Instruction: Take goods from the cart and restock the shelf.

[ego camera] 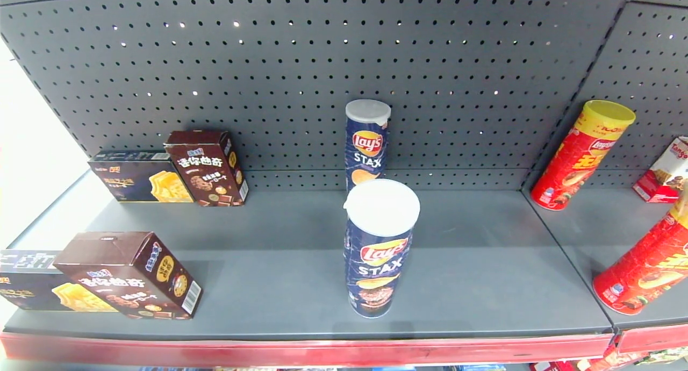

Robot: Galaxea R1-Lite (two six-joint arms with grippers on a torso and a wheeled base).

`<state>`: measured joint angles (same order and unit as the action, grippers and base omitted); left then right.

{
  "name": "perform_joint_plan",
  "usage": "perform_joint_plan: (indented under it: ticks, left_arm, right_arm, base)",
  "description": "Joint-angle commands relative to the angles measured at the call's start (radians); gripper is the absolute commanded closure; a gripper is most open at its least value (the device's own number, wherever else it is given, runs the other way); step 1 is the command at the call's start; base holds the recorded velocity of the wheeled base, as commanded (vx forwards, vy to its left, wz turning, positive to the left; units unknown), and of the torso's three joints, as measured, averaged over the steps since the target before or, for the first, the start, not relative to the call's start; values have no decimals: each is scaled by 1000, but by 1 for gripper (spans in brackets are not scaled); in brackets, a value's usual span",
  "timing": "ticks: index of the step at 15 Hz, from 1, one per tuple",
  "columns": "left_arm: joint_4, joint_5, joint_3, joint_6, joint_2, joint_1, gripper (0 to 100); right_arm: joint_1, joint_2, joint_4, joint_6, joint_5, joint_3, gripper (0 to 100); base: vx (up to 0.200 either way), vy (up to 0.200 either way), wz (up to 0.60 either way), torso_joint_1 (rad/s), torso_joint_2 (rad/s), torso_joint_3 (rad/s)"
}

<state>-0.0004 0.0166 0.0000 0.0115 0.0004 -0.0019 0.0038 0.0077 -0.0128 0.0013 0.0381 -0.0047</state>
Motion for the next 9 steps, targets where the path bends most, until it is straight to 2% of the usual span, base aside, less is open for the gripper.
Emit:
perform_joint_plan:
  ticks: [1,3,4,5,7,9]
  left_arm:
    - [0,9,0,4,0,-1,0]
    - [0,13,0,8,0,-1,0]
    - [0,6,0,71,0,0,0]
    - [0,6,0,85,0,0,0]
    - [0,-30,0,88,0,2,0]
    - [2,-30,0,90,0,2,0]
  right_arm:
    - [1,2,0,0,0,0,0]
    - [1,2,0,0,0,0,0]
    - [1,2,-1,0,0,0,0]
    - [1,2,-1,0,0,0,0]
    - [1,2,-1,0,0,0,0]
    - [1,2,-1,0,0,0,0]
  base:
    - [0,0,0,0,0,0]
    - [0,0,0,0,0,0]
    - [0,0,0,0,0,0]
    - [0,0,0,0,0,0]
    - [0,0,0,0,0,0]
    - [0,0,0,0,0,0]
